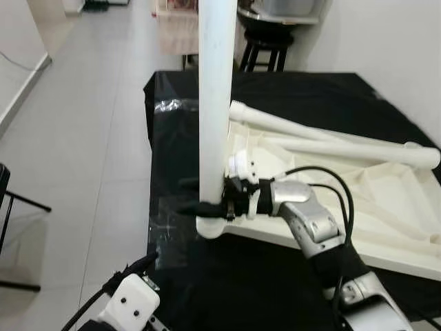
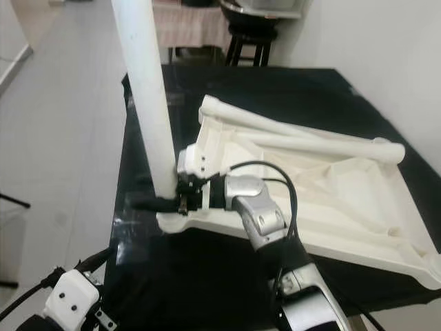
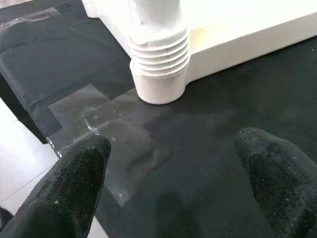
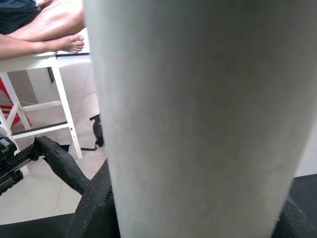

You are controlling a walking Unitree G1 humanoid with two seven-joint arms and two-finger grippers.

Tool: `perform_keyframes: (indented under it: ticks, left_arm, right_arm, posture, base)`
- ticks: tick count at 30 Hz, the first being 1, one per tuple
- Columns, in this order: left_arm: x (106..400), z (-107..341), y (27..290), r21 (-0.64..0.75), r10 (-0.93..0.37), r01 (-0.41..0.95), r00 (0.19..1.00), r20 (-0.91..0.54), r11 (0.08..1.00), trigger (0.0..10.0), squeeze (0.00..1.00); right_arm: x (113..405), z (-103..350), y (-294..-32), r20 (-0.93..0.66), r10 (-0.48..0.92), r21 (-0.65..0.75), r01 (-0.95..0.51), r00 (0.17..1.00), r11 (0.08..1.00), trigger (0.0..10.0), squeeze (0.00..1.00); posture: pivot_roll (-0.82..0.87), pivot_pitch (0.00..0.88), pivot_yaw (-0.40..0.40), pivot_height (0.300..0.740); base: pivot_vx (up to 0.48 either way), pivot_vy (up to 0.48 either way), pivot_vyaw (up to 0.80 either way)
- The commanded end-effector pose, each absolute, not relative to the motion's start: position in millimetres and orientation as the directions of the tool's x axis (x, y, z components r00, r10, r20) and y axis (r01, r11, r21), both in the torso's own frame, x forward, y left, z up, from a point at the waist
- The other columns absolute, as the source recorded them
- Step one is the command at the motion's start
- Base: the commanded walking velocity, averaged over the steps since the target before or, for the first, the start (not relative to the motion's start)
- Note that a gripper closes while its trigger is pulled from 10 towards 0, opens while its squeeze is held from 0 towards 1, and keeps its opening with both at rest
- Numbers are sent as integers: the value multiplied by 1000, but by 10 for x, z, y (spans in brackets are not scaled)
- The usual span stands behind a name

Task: Building children table

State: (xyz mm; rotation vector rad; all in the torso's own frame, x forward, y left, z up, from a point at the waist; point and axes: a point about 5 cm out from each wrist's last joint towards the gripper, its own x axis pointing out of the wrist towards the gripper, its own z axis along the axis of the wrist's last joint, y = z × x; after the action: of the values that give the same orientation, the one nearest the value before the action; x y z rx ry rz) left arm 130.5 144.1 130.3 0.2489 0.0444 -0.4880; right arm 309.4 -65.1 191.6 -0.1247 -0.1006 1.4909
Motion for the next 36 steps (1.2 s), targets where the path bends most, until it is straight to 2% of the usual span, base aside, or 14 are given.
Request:
perform_keyframes:
  ticks: [1, 8, 16, 36]
  left_arm:
    - [1264, 1323, 1418, 209, -482, 492, 870, -99, 845, 10000, 0]
    - [1226, 1332, 1399, 194, -489, 497, 868, -91, 846, 10000, 0]
    - [1207, 1354, 1391, 157, -496, 500, 866, -67, 852, 10000, 0]
    - [1117, 1391, 1375, 119, -500, 504, 864, -64, 855, 10000, 0]
  right_arm:
    - [3128, 1960, -681, 16, 995, -153, -983, 96, 98, 10000, 0]
    - [3143, 1996, -670, 64, 995, -122, -989, 80, 87, 10000, 0]
    - [3235, 2047, -593, 158, 987, -46, -999, 11, 19, 10000, 0]
    - [3318, 2074, -682, 108, 989, -51, -994, -103, -98, 10000, 0]
  posture:
    - [261, 189, -102, 740]
    - [266, 196, -106, 740]
    - [296, 211, -117, 740]
    - [328, 247, -110, 740]
  base:
    - [0, 0, 0]
    - [0, 0, 0]
    - [0, 0, 0]
    - [0, 0, 0]
